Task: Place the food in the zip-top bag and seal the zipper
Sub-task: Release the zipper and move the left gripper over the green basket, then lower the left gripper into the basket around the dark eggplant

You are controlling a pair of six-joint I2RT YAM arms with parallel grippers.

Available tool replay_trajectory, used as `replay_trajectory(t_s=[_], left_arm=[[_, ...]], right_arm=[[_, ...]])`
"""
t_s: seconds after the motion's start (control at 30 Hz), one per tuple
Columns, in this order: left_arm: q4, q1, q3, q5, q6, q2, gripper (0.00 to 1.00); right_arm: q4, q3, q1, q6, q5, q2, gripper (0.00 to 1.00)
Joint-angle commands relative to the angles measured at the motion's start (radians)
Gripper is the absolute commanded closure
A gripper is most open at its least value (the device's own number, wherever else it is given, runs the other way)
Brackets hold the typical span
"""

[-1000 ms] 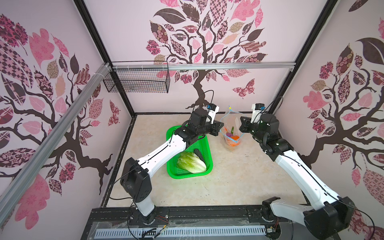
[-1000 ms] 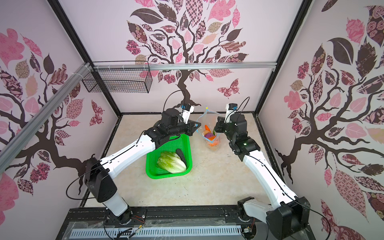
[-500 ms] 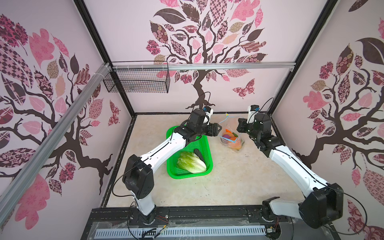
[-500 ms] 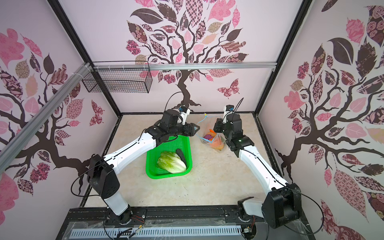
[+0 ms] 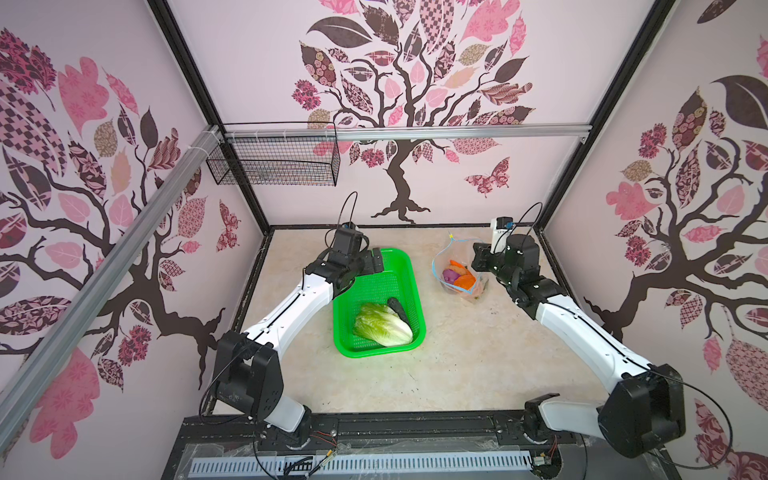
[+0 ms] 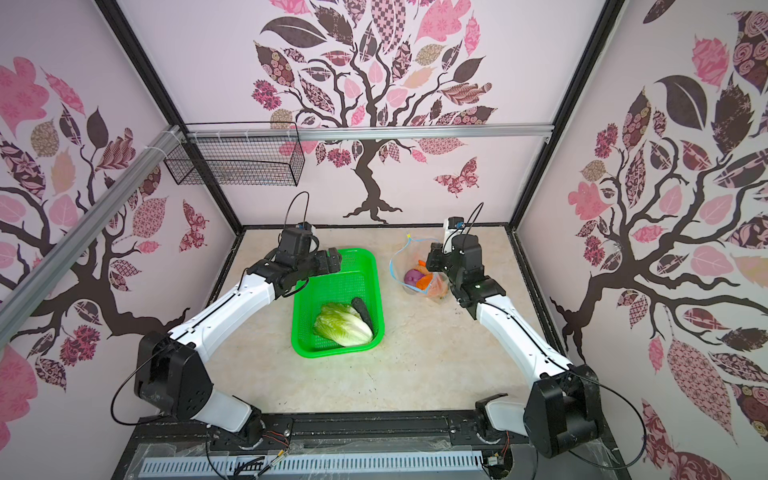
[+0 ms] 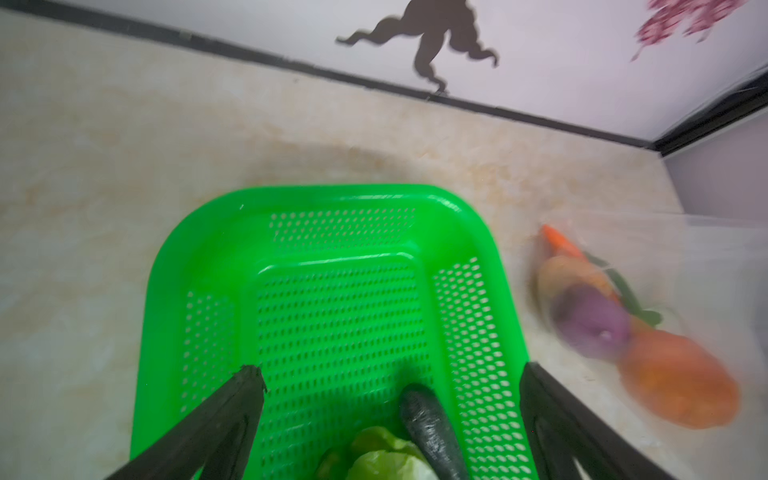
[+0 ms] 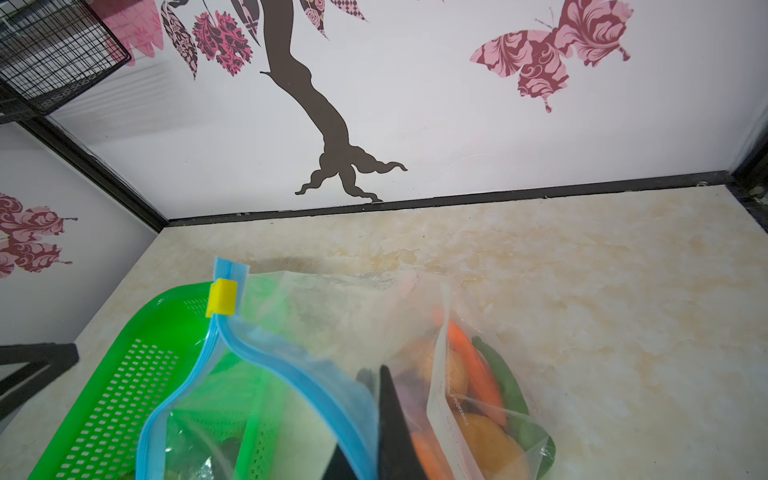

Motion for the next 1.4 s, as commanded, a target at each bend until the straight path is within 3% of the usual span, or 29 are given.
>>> replay_trajectory(t_s=[0.0, 0.5, 0.67, 0.83, 0.93, 1.2, 1.37], left_arm=[[0.009, 0.019, -0.067, 0.017, -0.076, 0.02, 0.02], [0.008, 0.027, -0.068, 0.16, -0.119, 0.204, 0.02], [-0.066, -0.014, -0.011, 0.192, -0.025, 0.229, 0.02], [-0.27, -0.121, 0.128, 0.033, 0.211, 0.3, 0.02], [-0.353, -0.16, 0.2, -0.039, 0.281, 0.369, 0.02], [-0.383, -0.182, 0.249, -0.116, 0.338, 0.442, 0.02], [-0.349, -0.181, 0.231, -0.281, 0.335, 0.463, 0.02]], right_arm=[[0.021, 0.002, -0.006, -0.016, -0.005, -0.044, 1.0], [0.032, -0.012, -0.006, -0.026, 0.011, -0.07, 1.0], [0.036, -0.014, -0.006, -0.027, 0.01, -0.073, 1.0], [0.044, -0.018, -0.006, -0.023, 0.003, -0.073, 1.0], [0.045, -0.02, -0.006, -0.024, 0.001, -0.075, 1.0], [0.046, -0.02, -0.005, -0.028, 0.007, -0.078, 1.0], [0.051, -0.024, -0.006, -0.029, 0.006, -0.078, 1.0]])
